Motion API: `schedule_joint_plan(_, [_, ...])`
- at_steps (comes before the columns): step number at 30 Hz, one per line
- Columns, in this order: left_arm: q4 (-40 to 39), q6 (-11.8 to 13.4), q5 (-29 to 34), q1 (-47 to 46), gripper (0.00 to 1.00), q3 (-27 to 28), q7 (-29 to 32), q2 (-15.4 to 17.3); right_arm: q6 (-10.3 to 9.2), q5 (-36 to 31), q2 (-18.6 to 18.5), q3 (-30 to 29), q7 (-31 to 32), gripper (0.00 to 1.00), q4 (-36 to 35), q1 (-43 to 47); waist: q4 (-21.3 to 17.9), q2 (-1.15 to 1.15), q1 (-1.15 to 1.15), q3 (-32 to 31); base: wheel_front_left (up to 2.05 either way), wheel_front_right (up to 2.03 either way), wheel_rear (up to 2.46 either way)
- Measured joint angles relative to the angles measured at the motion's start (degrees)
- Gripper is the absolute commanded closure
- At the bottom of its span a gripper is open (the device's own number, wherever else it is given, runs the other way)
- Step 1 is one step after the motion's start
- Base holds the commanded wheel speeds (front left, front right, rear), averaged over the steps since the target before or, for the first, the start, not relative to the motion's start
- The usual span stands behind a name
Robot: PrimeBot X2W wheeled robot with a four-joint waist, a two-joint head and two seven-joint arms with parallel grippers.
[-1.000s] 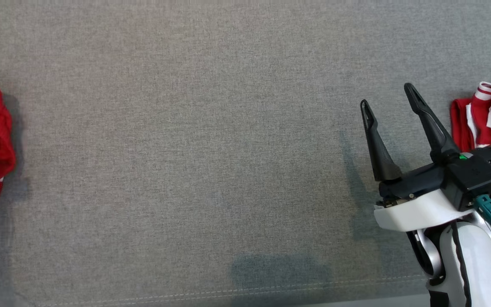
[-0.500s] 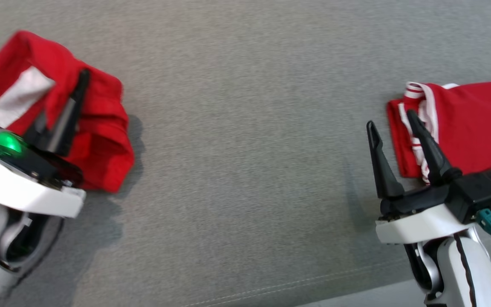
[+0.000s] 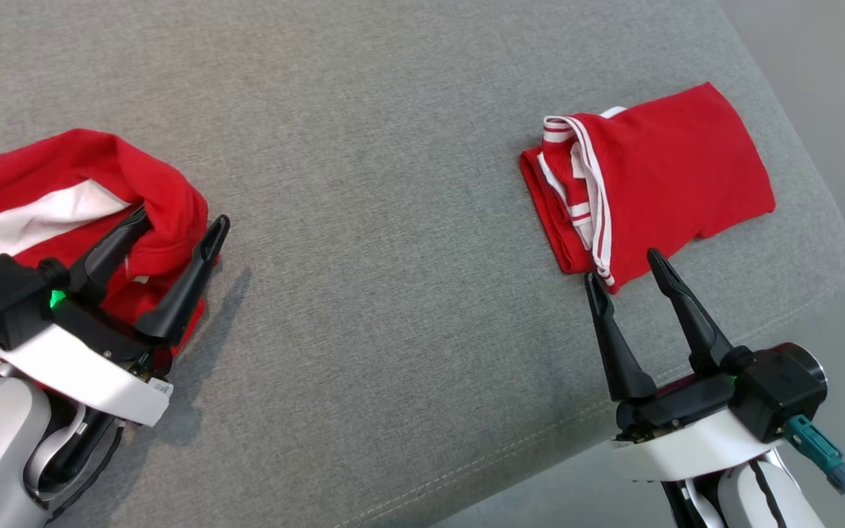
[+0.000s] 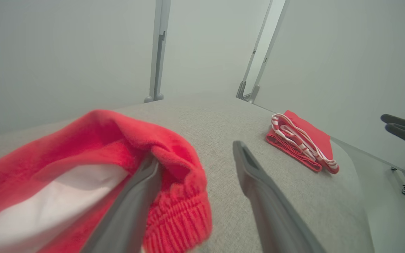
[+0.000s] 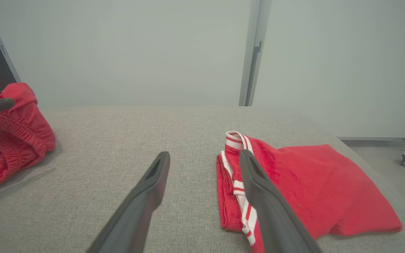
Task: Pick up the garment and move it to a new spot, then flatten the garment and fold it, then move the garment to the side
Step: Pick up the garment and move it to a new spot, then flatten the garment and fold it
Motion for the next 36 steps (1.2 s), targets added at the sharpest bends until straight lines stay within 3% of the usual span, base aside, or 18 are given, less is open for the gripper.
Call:
schedule_joint_plan(6, [0.63, 0.00, 2.38, -0.01, 0.00, 1.65, -0.10, 0.09, -0.01, 0.45, 0.03, 0.02, 0.00, 0.00, 0.18, 0.51, 1.44, 0.00, 0.00, -0.19, 0.00, 0.00, 0.00])
schedule_joint_plan(9, [1.24, -0.03, 2.79, 0.00, 0.00, 4.19, -0.27, -0.75, -0.01, 0.45, -0.01, 0.34, -0.07, 0.00, 2.49, -1.66, 4.52, 0.00, 0.00, -1.30, 0.00, 0.00, 0.00])
schedule_joint_plan(23, [9.91, -0.10, 6.34, 7.88, 0.00, 16.97, -0.52, -10.92, -0.01, 1.70, -0.37, 1.92, -0.16, 0.00, 15.86, -10.68, 17.30, 0.00, 0.00, -7.78, 0.00, 0.00, 0.00])
schedule_joint_plan(36, [13.72, -0.11, 7.91, 14.23, 0.00, 19.95, -0.51, -15.96, -0.01, 11.38, -1.01, 8.91, -0.16, 0.00, 26.69, -14.74, 29.41, 0.00, 0.00, -13.09, 0.00, 0.00, 0.00])
